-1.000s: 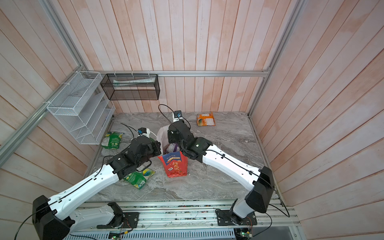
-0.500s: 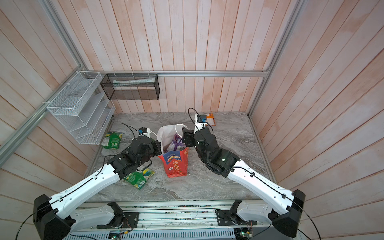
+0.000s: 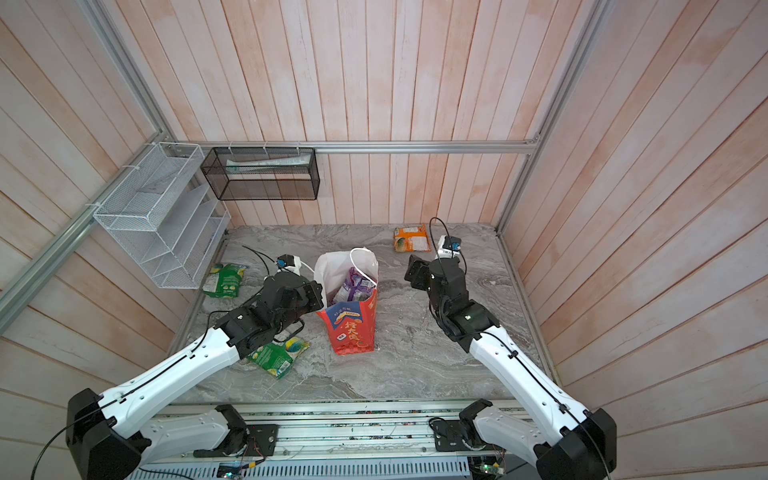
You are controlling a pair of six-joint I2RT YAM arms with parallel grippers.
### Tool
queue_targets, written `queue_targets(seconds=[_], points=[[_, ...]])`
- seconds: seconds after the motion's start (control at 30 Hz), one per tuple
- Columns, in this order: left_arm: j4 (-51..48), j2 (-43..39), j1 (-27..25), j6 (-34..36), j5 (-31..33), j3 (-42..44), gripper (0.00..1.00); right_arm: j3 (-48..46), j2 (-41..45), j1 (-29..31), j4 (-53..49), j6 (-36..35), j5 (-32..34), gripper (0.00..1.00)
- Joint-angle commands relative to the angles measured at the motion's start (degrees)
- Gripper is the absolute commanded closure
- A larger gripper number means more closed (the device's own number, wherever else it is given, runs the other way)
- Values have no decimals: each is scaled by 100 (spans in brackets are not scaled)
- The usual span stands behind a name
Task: Place the snacks into the paper bag
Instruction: 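Move the right gripper away from the bag toward the orange packet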
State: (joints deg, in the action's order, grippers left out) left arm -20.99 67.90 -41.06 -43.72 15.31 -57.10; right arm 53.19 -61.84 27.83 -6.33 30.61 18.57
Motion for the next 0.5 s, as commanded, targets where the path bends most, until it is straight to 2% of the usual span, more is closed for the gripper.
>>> queue_targets(seconds=[0.0,0.1,0.23,0.33,0.47], points=[[-28,9,-25,66,42,-17,100,-211,-19,-494,287,332,-909,13],[-41,4,-25,66,42,-13,100,-425,-241,-960,503,457,-1316,8],[-45,-32,-24,57,33,-13,100,-661,-798,-1717,948,792,-2405,8],[-28,-48,-21,46,20,3,100,-757,-1282,-1977,1352,992,-2862,8],[-30,-35,-24,48,31,-11,100,-486,-2164,-2097,1683,1285,-3122,8]])
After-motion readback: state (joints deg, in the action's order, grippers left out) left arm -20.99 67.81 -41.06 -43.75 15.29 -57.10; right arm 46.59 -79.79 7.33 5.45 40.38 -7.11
